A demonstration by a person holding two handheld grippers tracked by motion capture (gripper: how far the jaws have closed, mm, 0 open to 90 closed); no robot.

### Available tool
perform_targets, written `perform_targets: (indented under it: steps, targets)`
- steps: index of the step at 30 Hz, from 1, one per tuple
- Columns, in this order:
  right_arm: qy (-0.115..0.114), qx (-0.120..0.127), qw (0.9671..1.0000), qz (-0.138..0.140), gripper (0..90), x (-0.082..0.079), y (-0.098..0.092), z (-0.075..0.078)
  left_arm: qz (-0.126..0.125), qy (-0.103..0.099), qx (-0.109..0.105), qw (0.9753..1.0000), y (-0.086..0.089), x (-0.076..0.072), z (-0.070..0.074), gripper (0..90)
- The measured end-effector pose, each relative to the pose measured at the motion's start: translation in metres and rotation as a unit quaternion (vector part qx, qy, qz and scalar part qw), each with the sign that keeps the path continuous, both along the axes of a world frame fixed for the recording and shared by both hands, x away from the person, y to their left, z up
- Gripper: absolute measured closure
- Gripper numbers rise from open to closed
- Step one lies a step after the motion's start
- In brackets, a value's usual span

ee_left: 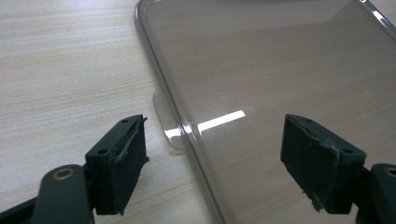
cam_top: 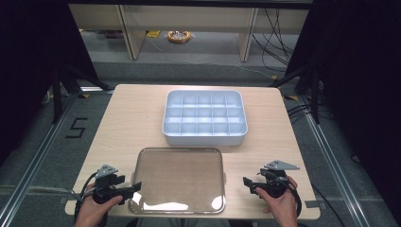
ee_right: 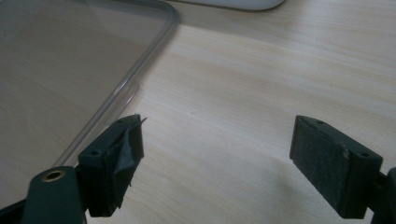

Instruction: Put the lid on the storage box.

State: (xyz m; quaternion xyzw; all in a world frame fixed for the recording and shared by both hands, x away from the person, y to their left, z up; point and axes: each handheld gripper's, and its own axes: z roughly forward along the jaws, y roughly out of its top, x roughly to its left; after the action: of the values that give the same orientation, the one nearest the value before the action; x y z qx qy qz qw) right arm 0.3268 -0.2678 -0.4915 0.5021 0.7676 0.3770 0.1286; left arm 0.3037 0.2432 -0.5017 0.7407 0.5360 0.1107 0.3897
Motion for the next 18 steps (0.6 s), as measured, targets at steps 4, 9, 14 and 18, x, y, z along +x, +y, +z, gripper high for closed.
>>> perform_targets:
  steps: [4,9,14,18]
  targets:
    - [0.004,0.004,1.0000,0.007,17.6,0.001,0.001,-0.002,-0.003,0.000,0.000,1.0000,0.000,0.000,0.000,22.0]
    - [0.008,-0.002,0.9999,0.007,16.6,0.000,0.003,-0.002,-0.006,0.003,0.003,1.0000,0.001,0.000,0.001,22.2]
    - [0.010,0.001,0.9999,0.013,15.9,0.001,0.007,-0.002,-0.002,0.003,-0.001,1.0000,0.000,0.000,0.000,22.2]
    - [0.028,0.016,0.9993,0.016,18.0,-0.001,0.014,-0.003,-0.006,0.008,0.005,0.9999,0.001,0.000,0.000,22.3]
